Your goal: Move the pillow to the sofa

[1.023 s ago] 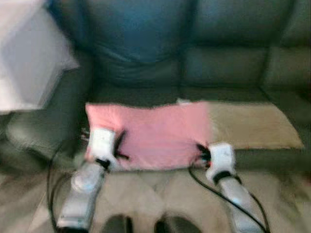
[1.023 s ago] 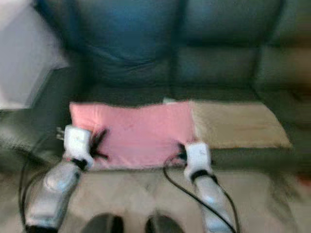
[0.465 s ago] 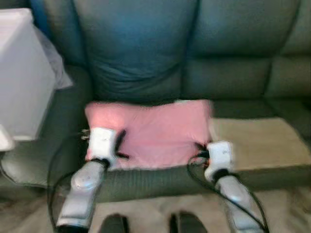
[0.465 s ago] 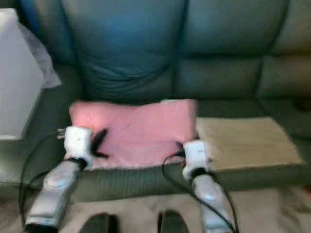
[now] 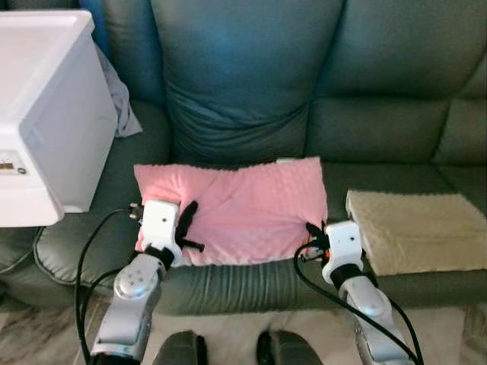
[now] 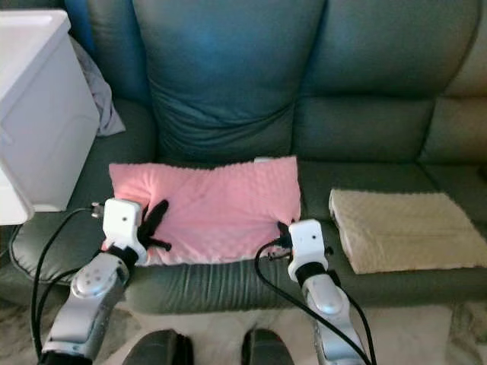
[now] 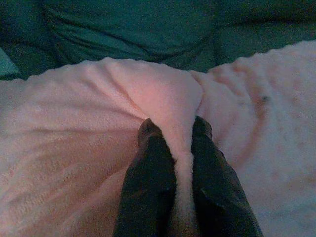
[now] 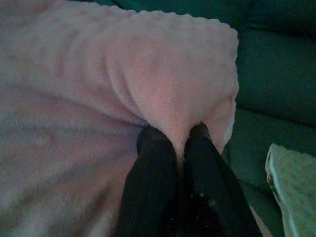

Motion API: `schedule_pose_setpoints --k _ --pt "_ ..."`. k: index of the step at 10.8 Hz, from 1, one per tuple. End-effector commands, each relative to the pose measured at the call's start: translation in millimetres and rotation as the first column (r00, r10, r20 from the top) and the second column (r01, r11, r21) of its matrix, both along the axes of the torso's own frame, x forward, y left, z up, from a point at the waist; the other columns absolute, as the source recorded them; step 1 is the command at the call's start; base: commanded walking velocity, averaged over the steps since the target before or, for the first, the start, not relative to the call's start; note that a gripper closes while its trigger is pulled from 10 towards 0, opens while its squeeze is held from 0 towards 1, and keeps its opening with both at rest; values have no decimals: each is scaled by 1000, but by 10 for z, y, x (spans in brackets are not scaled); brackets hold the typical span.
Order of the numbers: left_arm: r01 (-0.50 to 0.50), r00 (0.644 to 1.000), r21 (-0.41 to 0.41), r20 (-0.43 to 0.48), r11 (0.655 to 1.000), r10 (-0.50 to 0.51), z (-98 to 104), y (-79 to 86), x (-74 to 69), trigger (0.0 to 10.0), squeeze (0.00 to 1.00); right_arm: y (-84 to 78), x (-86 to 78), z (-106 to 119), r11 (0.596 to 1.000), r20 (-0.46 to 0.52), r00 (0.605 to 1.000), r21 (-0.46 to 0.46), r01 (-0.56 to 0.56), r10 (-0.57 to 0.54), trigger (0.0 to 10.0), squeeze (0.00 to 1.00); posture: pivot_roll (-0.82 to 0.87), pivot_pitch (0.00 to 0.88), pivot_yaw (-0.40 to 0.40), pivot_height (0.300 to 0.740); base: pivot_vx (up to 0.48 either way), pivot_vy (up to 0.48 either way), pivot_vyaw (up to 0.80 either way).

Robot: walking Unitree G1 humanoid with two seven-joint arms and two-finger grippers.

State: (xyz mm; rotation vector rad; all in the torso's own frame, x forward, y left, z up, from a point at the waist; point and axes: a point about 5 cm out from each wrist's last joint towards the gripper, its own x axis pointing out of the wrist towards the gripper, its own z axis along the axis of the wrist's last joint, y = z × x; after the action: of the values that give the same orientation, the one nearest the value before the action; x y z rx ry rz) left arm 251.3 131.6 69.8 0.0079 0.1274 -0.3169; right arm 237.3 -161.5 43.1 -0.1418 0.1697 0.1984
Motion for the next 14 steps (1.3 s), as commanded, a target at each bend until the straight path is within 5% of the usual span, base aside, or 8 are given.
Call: schedule_pose_setpoints --k 1,5,14 --pt "34 999 11 -1 999 -34 -6 -92 -31 10000 0 -54 -13 3 1000 1 1000 -8 12 -12 10000 0 -46 131 -58 740 0 0 0" --pt "35 999 34 6 999 -35 -2 -86 -39 10000 0 -41 -17 -5 1000 -6 1000 -3 12 -12 10000 0 -45 136 -51 740 0 0 -569" --pt "-51 998 113 47 992 46 3 48 -58 10000 0 -32 -20 55 998 26 999 46 35 -36 10000 0 -37 171 -37 715 0 0 0"
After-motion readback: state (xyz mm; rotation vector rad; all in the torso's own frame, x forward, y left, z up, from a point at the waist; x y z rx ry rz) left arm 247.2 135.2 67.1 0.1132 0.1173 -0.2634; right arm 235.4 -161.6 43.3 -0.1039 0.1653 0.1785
